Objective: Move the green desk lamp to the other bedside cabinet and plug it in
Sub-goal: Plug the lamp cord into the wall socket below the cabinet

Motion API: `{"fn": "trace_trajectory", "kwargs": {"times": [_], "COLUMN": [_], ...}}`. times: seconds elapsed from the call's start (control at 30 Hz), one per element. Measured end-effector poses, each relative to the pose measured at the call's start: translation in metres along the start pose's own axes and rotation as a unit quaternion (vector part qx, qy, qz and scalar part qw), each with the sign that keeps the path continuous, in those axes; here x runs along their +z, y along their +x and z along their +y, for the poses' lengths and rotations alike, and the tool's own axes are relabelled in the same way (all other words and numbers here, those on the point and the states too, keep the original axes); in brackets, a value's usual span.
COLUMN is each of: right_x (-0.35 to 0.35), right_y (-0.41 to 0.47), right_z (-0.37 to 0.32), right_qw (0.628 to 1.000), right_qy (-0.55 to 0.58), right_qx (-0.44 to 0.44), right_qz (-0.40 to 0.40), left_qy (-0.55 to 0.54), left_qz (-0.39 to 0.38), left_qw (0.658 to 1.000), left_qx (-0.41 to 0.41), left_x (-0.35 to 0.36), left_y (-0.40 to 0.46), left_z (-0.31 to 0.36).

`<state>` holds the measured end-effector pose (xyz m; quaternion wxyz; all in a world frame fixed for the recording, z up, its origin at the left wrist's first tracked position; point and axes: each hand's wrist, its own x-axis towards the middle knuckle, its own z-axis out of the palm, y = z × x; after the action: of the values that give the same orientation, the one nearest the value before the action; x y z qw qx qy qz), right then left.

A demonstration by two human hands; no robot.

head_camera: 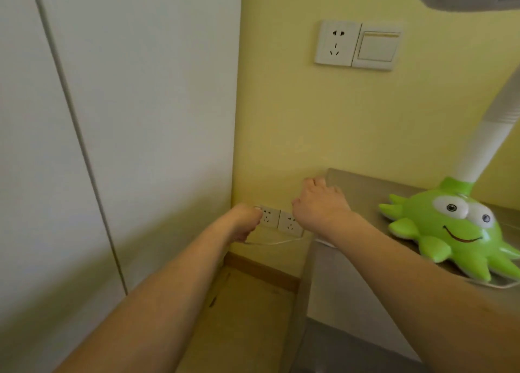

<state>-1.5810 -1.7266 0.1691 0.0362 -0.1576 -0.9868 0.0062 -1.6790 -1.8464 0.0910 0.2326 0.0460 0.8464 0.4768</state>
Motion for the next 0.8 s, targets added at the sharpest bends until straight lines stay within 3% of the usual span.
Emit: {"fn": "trace_trajectory", "kwargs": {"times": [0.23, 0.4, 0.67, 0.8], "right_x": [0.031, 0.048, 0.065, 0.061], "right_y": [0.051, 0.084, 0.1, 0.1], "right_z": [-0.021, -0.025, -0.022, -0.019], "right_qw": [0.999, 0.993, 0.977, 0.972], "right_qy": [-0.035, -0.095, -0.173, -0.176], "right_qx": [-0.011, -0.005, 0.001, 0.008], "right_qz": [-0.031, -0.072, -0.125, -0.157], "left_qy": [-0.036, -0.054, 0.048, 0.081], "left_qz": [0.07, 0.053, 0.144, 0.151], "left_qw": [0.997, 0.996, 0.988, 0.984], "left_qx": [-0.005, -0.04, -0.001, 0.039], "left_x": [0.002, 0.008, 0.048, 0.062], "left_y": [0.075, 0.12, 0.183, 0.196], "left_z": [-0.02, -0.037, -0.038, -0.039]}}
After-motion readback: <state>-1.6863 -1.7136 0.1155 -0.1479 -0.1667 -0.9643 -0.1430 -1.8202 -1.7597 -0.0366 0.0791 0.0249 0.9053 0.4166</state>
